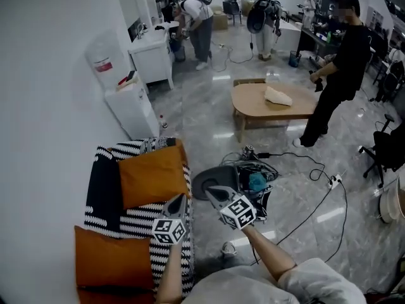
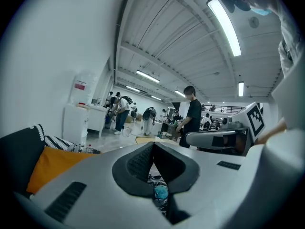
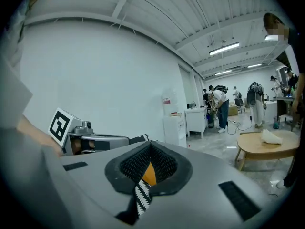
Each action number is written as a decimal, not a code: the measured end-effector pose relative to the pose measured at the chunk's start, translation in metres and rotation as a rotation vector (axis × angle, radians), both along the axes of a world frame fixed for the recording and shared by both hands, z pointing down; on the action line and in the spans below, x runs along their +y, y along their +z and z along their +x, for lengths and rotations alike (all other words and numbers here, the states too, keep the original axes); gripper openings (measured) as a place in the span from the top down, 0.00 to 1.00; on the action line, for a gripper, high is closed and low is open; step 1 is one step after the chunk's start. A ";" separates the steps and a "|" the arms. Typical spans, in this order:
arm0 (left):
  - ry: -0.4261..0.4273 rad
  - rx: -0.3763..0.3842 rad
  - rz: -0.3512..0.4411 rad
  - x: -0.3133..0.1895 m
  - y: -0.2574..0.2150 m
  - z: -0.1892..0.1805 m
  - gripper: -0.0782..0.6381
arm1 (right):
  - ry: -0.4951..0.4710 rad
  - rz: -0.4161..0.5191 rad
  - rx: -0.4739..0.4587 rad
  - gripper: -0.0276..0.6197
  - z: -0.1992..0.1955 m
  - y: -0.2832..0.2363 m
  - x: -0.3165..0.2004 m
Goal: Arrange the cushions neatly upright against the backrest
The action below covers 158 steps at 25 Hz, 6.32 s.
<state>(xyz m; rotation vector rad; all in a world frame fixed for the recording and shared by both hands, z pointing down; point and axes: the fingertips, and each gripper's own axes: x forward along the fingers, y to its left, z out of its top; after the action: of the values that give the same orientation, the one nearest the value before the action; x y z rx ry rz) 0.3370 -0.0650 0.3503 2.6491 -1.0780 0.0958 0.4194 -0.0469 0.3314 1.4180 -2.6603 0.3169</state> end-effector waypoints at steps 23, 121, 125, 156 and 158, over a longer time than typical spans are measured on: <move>-0.084 -0.008 -0.072 -0.129 0.039 0.037 0.85 | -0.092 -0.079 -0.020 0.92 0.040 0.041 -0.134; -1.128 0.650 -0.996 -0.247 0.502 -0.269 0.36 | -0.836 -0.609 0.855 0.37 -0.312 0.441 -0.537; -1.064 0.685 -1.006 -0.265 0.507 -0.270 0.36 | -0.815 -0.646 0.917 0.37 -0.312 0.455 -0.541; -1.159 0.491 -0.645 -0.191 0.368 -0.324 0.73 | -0.878 -0.550 0.451 0.86 -0.331 0.348 -0.429; -1.190 0.454 -0.585 -0.185 0.349 -0.342 0.73 | -0.899 -0.491 0.393 0.86 -0.349 0.325 -0.424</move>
<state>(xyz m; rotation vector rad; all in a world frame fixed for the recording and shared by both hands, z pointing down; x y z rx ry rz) -0.0045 -0.2496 0.6996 1.1519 -1.8516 -0.3516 0.0705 -0.4704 0.6567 0.0794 -2.3472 0.4705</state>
